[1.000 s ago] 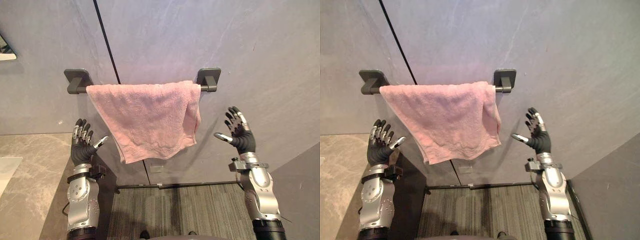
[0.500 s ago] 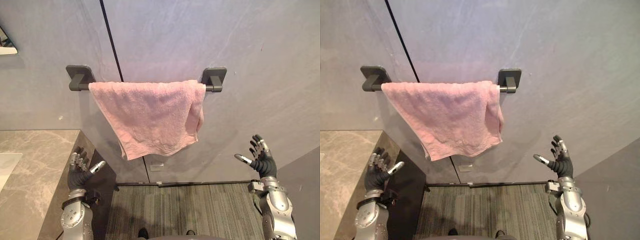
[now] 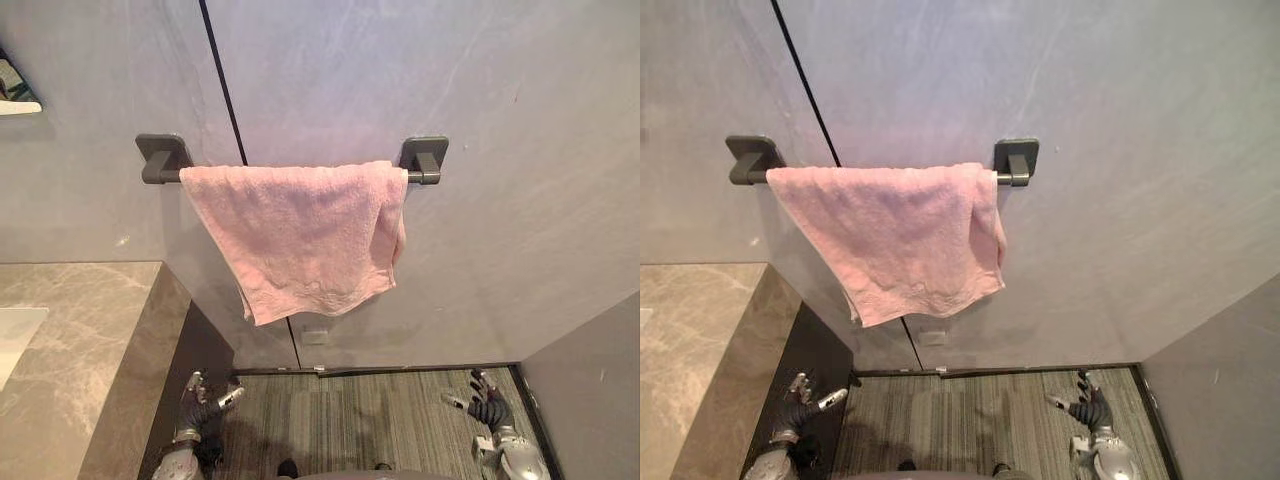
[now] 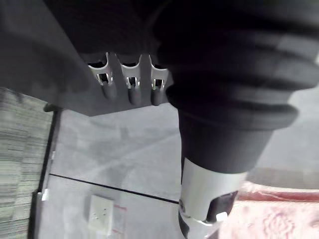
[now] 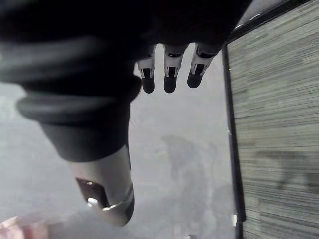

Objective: Organize washtable

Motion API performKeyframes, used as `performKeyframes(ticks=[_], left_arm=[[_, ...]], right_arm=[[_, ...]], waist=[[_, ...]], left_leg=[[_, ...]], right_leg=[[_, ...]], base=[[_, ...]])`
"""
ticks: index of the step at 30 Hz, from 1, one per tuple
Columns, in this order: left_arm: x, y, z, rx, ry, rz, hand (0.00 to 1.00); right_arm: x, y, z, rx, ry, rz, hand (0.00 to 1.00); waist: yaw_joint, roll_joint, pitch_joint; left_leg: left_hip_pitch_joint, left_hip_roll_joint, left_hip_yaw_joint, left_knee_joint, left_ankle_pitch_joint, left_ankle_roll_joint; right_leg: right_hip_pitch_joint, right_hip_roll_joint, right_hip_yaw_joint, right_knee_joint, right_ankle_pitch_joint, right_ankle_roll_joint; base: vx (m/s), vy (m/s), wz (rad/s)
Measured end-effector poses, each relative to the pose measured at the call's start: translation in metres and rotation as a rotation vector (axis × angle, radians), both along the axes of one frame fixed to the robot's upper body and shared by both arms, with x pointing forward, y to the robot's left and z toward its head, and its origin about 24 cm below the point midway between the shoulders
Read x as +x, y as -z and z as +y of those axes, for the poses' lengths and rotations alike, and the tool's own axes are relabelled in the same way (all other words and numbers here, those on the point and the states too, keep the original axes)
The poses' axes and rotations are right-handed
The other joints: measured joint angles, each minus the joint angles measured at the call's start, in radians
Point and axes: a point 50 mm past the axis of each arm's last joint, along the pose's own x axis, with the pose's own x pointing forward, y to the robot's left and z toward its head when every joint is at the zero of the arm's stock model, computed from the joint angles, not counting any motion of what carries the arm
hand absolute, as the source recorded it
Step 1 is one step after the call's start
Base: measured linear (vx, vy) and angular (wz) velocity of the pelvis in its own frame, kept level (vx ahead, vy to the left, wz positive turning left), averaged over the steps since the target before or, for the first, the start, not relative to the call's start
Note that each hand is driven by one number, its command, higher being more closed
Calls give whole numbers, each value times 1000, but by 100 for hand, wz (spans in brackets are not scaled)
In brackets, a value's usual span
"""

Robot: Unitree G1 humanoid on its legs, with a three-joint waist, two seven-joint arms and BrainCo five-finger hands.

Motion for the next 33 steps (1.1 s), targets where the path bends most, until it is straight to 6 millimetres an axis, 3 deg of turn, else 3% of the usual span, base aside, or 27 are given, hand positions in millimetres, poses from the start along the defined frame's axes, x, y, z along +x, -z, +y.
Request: performKeyframes(ticks=[10, 27, 30, 33], left_arm=[[-29, 25, -8, 9, 56, 178, 0], [-41, 34, -10, 17, 80, 252, 0], [-41, 34, -10, 16, 79, 252, 0], [-32, 29, -10, 27, 89, 210, 0]], right_arm=[[-25, 23, 10, -1, -56, 158, 0], [-31, 31, 14, -31, -129, 229, 0], [-28, 31, 14, -32, -134, 225, 0], [-18, 30, 21, -31, -172, 214, 0]], waist=[[2, 4, -1], [3, 10, -3], [23, 7, 0], [28, -22, 6]], left_leg=[[-1, 3, 8, -1, -14, -5], [11, 1, 24, 1, -22, -6], [1, 3, 43, 7, -36, -14], [-142, 11, 52, 222, -137, -6]], right_leg=[[-12, 1, 3, 21, -23, -3], [-20, -2, 10, 54, -44, 1], [-82, -5, 39, 135, -80, -2], [-213, -32, 71, 329, -168, 10]], base=[[-12, -2, 0], [19, -4, -2], [-109, -5, -25], [-94, -40, -11]])
